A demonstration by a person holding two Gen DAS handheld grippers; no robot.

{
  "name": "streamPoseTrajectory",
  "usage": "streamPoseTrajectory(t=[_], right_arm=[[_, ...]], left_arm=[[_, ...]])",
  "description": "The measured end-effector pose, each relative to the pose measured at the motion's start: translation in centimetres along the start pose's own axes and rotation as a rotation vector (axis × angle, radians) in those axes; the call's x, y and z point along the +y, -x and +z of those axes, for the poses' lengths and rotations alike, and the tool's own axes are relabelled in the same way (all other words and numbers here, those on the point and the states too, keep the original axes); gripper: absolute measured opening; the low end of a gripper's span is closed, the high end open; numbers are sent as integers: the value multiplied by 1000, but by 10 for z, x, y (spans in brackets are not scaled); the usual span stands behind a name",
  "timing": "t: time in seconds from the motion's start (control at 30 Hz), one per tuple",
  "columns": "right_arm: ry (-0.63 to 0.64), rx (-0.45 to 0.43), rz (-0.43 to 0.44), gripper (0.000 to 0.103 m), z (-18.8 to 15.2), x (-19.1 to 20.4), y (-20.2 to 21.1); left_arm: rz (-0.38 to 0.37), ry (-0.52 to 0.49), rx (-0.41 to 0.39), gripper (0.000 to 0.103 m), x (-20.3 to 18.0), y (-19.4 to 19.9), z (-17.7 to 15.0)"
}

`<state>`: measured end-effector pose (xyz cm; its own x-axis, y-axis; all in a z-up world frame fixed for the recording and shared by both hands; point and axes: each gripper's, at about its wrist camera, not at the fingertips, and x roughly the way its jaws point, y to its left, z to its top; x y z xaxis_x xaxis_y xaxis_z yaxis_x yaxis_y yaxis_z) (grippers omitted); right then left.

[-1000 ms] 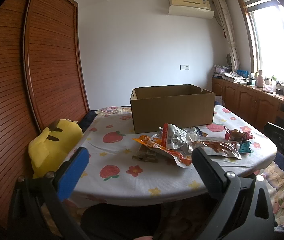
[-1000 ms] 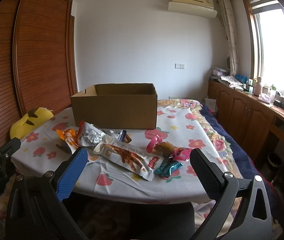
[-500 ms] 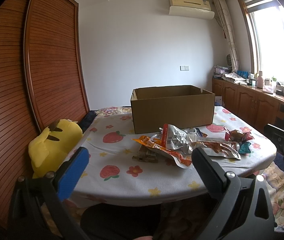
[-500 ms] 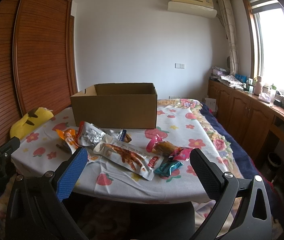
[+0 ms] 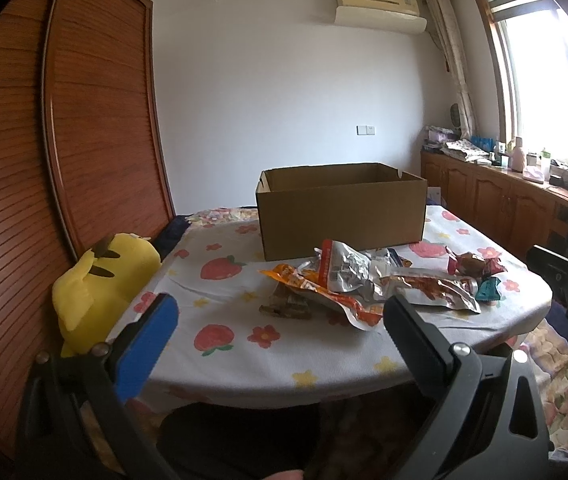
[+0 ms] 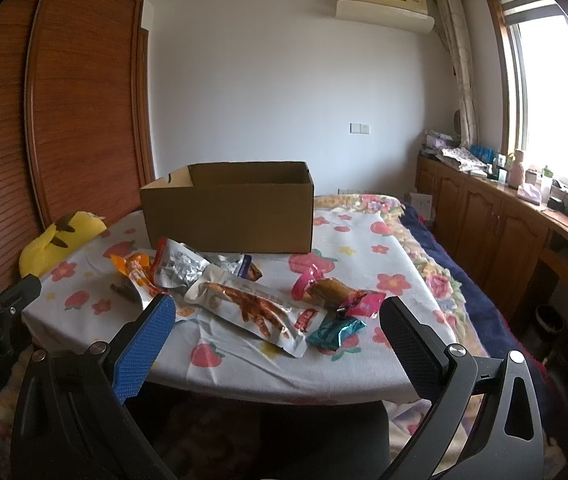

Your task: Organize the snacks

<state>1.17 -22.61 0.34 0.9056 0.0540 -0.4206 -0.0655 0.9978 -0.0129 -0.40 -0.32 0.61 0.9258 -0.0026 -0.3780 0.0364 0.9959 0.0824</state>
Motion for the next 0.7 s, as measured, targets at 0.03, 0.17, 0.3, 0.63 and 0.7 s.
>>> streamPoseTrajectory(t=[0.03, 0.17, 0.3, 0.63, 0.7], right_arm=[[-1, 2, 0, 103, 0, -1, -1], [0, 17, 1, 103, -2, -6, -7], [7, 39, 7, 103, -3, -19, -20], [3, 124, 54, 102, -5, -64, -65], [0, 141, 64, 101, -5, -71, -79]], left_arm=[[-3, 2, 3, 103, 0, -1, -1], [-35, 19, 37, 103, 0, -15, -4], [-68, 28, 76, 103, -3, -35, -7], [-129, 50, 167, 103, -12, -86, -7], [-137, 58, 188, 103, -13, -97, -7]])
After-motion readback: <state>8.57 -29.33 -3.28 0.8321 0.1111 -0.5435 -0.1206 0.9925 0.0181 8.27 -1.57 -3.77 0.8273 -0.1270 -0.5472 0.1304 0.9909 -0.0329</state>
